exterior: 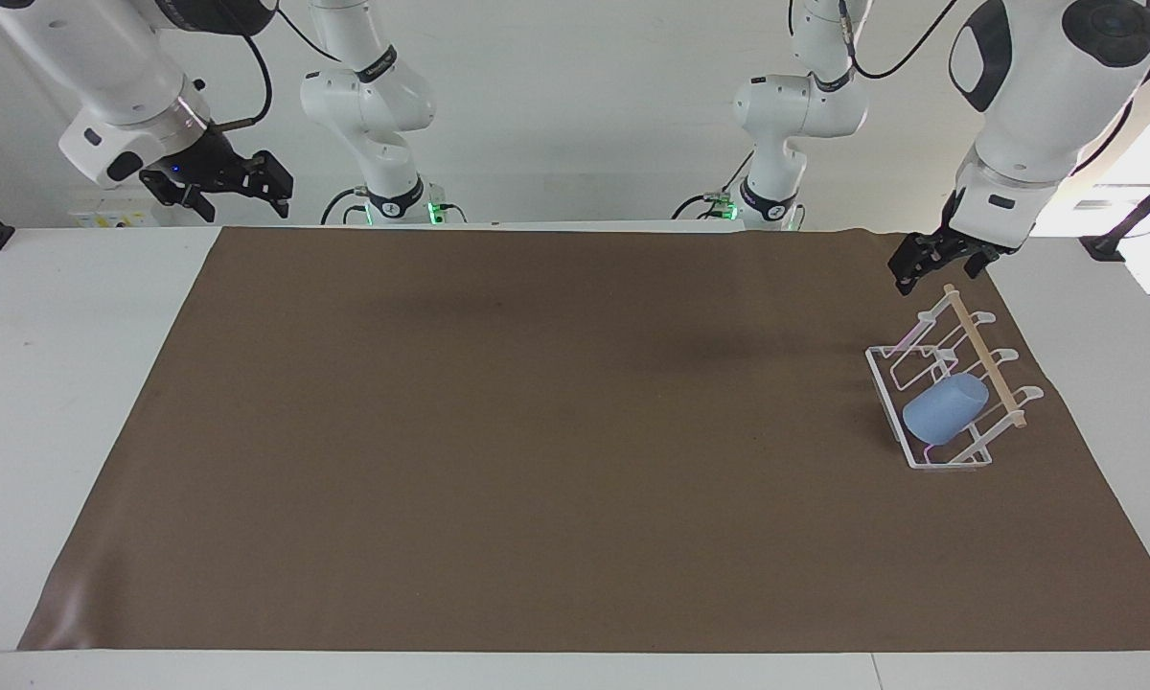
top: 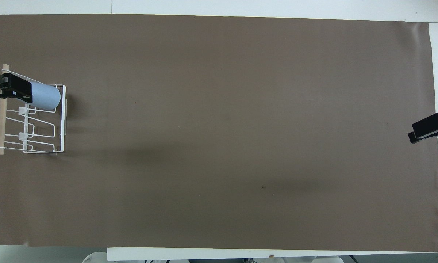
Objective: Hang cup on cup holder
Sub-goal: 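Release the cup on the rack and withdraw the left gripper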
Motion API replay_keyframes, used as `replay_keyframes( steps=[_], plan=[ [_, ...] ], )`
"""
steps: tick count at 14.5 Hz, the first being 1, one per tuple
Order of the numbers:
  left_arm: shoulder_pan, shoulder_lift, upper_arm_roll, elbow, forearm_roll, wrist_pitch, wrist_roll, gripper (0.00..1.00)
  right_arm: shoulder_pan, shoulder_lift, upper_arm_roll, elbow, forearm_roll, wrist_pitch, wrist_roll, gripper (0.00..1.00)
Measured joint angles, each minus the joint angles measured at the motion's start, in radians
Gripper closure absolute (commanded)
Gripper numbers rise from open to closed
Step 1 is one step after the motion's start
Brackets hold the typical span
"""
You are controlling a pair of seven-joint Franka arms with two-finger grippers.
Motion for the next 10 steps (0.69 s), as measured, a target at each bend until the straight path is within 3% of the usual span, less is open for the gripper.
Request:
replay_keyframes(
  steps=[3, 10],
  plan=[
    [0.069, 0.001, 0.004, 0.0, -0.03, 0.0, 0.087, 0.0, -0.003, 0.0, -0.001, 0.0, 0.0, 0.0, 0.0, 0.01],
    [0.058, 0.054, -0.016, 0.019, -0.092, 0.0, 0.004, 0.0, -0.008, 0.0, -0.001, -0.001, 0.0, 0.0, 0.0, 0.01]
  ],
)
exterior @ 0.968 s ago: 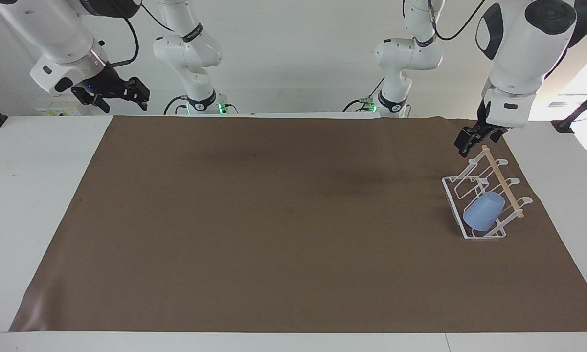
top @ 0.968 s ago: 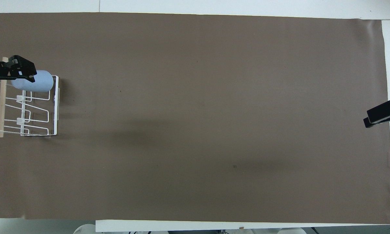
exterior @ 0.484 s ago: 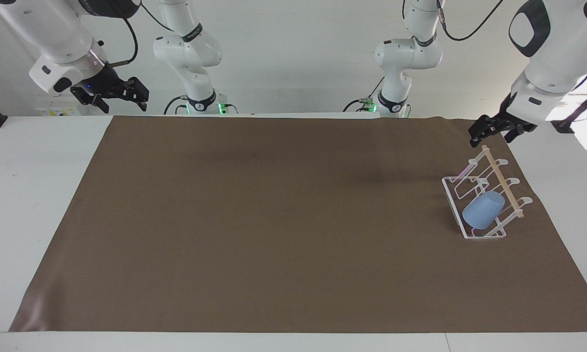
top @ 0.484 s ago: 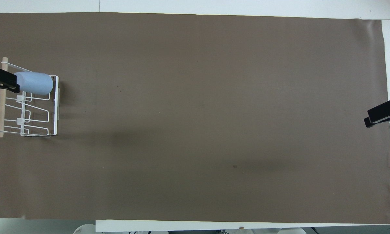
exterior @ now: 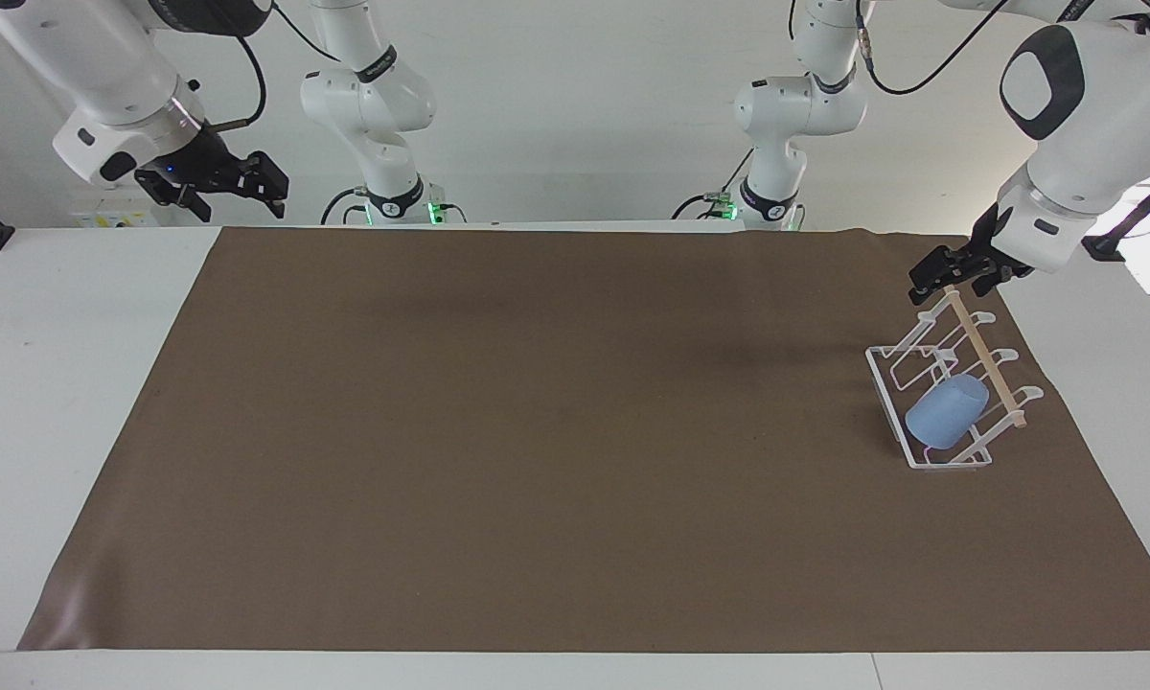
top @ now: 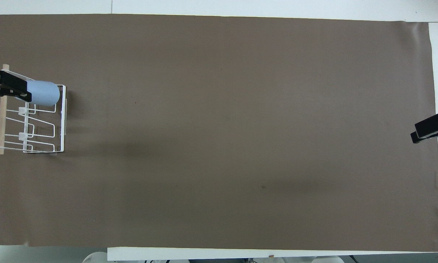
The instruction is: Hang cup on cup holder
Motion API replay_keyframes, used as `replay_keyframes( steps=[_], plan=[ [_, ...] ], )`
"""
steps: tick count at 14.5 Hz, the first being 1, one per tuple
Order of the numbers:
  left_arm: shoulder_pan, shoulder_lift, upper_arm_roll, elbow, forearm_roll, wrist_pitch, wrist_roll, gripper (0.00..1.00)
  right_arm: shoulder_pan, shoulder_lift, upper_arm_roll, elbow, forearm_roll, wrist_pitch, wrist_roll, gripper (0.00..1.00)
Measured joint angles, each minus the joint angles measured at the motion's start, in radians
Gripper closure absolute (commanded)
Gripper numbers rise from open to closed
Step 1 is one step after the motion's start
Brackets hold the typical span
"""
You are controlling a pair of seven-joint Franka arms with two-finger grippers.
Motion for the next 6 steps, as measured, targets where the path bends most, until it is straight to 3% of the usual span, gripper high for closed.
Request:
replay_keyframes(
  steps=[6],
  plan=[
    [0.0, 0.0, -0.002, 0.02, -0.006, -0.019, -0.003, 0.0, -0.002, 0.0, -0.002, 0.0, 0.0, 0.001, 0.0, 0.01]
  ],
)
